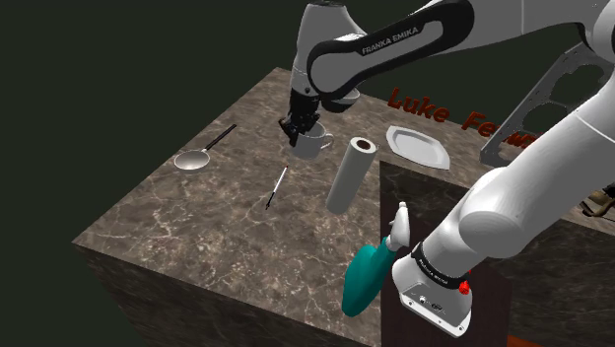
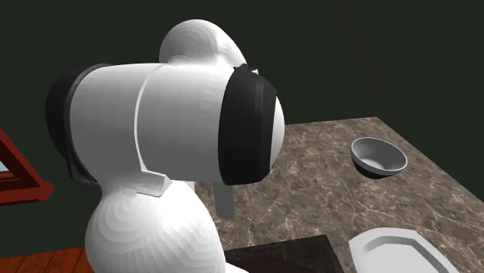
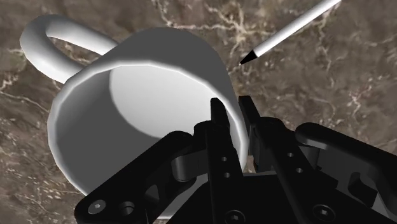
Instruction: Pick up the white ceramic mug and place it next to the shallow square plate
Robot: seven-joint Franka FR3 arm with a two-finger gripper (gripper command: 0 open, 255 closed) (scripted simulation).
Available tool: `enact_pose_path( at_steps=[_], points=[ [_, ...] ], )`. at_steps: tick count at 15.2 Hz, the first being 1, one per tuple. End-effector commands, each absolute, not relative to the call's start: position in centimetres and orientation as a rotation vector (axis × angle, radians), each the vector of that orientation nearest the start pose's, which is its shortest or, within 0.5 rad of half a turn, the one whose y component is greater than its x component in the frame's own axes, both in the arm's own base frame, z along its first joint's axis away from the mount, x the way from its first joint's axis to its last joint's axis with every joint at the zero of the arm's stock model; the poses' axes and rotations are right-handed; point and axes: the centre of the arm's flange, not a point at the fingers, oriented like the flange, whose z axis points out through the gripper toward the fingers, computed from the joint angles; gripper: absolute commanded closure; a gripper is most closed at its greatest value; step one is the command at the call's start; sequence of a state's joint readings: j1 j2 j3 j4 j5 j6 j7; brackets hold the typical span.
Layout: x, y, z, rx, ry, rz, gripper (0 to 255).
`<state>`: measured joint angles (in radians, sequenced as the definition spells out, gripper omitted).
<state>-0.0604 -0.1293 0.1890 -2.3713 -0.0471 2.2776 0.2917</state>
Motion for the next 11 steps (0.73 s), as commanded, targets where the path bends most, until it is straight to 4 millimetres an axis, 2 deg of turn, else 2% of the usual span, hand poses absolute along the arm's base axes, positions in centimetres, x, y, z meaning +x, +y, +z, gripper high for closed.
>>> enact_pose_path(
  at_steps=[1, 11],
  points=[
    [48.0, 6.1, 38.9, -3.186, 0.214, -0.071, 255],
    [48.0, 6.1, 44.2, -3.186, 0.214, -0.071, 255]
  ],
)
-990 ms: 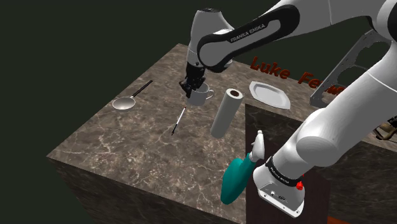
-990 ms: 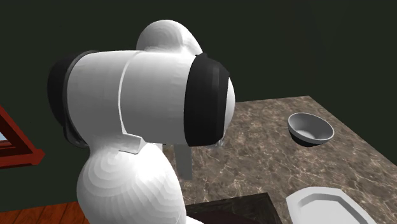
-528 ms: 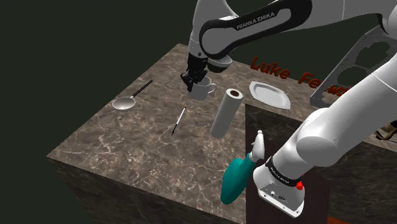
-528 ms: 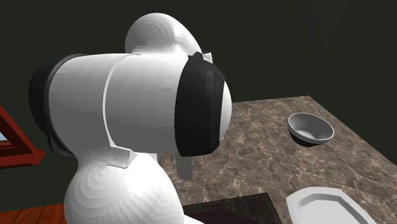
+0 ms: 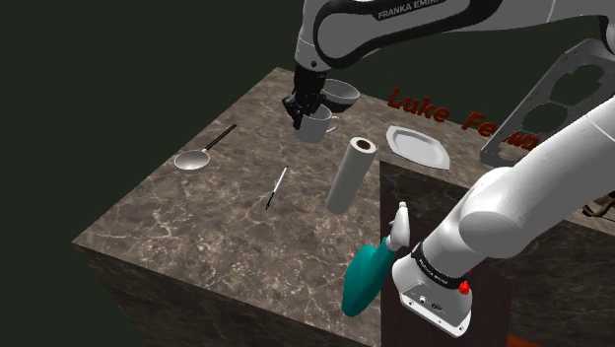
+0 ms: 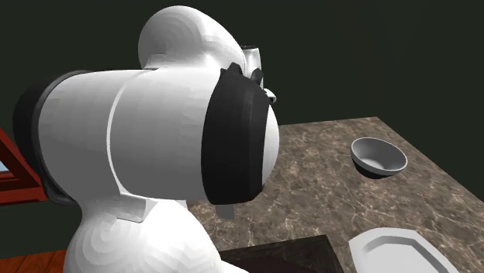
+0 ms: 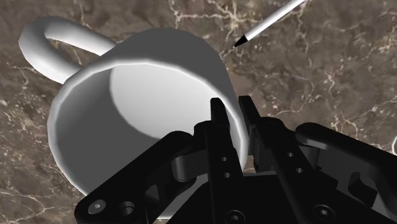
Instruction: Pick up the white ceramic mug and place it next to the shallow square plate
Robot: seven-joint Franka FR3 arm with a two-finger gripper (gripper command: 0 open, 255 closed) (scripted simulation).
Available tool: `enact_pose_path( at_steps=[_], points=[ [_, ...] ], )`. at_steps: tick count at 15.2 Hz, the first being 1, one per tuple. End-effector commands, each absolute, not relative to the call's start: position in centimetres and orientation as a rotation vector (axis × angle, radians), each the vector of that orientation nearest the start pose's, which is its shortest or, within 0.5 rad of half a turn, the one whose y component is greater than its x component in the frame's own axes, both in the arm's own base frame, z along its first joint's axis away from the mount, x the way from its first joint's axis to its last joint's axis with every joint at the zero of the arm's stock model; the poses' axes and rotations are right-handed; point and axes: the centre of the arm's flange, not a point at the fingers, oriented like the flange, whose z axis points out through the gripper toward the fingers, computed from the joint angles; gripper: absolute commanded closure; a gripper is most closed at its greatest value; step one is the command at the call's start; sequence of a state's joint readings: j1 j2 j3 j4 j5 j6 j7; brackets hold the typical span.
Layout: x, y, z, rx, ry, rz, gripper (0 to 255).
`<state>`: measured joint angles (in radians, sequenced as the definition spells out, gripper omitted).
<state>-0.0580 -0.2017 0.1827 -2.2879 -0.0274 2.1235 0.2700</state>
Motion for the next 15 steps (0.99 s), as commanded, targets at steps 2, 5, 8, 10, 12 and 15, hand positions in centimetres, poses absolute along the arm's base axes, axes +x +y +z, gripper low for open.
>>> enact_pose_path(
  at_steps=[2, 5, 8, 10, 12, 15],
  points=[
    [48.0, 6.1, 45.2, -3.186, 0.214, -0.071, 255],
    [48.0, 6.1, 46.8, -3.186, 0.214, -0.071, 255],
    [48.0, 6.1, 48.4, -3.186, 0.214, -0.071, 255],
    [47.9, 4.8, 48.7, -3.186, 0.214, -0.071, 255],
    [47.8, 2.2, 48.7, -3.186, 0.214, -0.071, 255],
    [47.7, -1.8, 48.8, -3.186, 0.214, -0.071, 255]
  ],
)
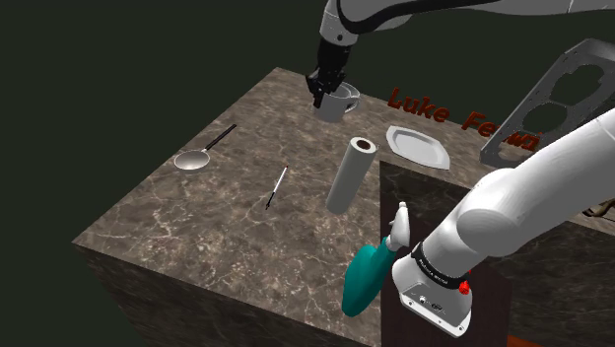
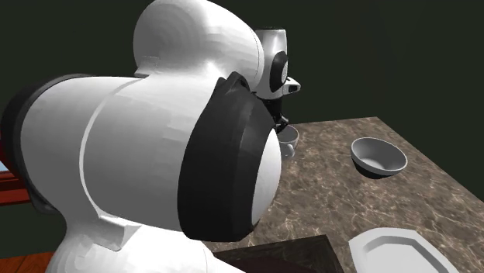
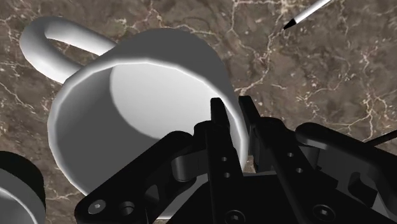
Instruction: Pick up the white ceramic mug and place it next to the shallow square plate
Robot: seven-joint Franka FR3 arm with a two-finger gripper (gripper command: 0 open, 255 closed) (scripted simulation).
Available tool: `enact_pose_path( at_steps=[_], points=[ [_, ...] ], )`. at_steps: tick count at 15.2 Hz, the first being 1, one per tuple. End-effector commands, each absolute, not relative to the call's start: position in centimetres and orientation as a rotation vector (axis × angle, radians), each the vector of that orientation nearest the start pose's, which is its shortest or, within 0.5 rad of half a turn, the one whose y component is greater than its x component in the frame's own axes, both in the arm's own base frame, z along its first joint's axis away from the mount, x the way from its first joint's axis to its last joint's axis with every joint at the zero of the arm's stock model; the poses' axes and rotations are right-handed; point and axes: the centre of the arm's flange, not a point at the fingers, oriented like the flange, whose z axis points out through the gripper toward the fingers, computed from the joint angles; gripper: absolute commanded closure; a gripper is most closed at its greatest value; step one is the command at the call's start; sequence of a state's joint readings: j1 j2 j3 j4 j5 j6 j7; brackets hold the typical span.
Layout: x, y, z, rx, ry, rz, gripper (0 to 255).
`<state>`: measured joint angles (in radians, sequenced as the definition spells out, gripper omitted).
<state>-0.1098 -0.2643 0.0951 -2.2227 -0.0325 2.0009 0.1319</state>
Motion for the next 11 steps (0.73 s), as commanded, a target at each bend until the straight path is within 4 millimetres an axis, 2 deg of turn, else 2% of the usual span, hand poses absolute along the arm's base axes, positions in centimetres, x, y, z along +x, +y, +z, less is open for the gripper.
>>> enact_pose_path(
  at_steps=[1, 11],
  points=[
    [47.6, -3.1, 48.8, -3.186, 0.214, -0.071, 255],
    [47.1, -16.3, 48.8, -3.186, 0.214, -0.071, 255]
  ],
)
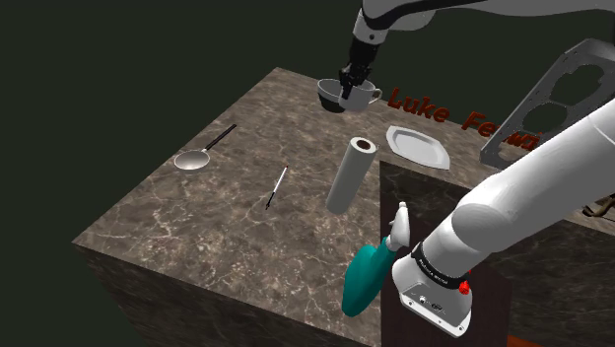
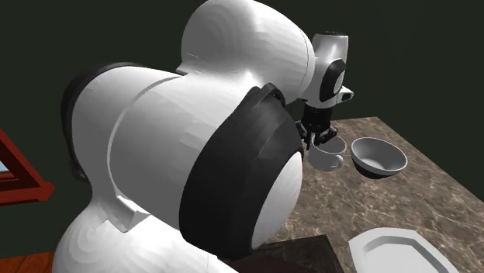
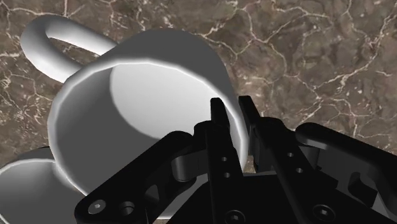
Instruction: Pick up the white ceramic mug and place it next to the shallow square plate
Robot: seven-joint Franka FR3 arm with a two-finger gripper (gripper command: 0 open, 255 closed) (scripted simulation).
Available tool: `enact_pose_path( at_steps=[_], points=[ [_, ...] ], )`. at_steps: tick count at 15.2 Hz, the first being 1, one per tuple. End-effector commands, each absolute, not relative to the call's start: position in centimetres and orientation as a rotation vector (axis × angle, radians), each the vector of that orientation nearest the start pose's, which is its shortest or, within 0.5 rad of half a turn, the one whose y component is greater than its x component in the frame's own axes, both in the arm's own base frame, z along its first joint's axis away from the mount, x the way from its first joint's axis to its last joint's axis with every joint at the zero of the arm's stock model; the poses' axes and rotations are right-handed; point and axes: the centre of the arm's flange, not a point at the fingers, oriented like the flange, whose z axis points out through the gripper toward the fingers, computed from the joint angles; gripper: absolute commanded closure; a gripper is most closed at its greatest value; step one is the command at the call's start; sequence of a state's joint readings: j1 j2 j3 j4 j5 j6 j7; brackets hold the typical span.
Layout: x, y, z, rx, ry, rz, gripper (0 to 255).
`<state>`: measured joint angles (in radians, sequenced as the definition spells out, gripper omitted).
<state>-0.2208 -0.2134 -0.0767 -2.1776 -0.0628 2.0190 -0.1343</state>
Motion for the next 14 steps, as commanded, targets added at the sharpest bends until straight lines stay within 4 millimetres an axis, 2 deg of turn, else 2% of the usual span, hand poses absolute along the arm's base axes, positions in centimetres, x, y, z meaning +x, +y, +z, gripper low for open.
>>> enact_pose_path(
  at_steps=[1, 14],
  points=[
    [47.1, -17.6, 48.8, -3.186, 0.214, -0.071, 255],
    [46.4, -34.7, 48.9, -3.186, 0.214, -0.071, 255]
  ],
)
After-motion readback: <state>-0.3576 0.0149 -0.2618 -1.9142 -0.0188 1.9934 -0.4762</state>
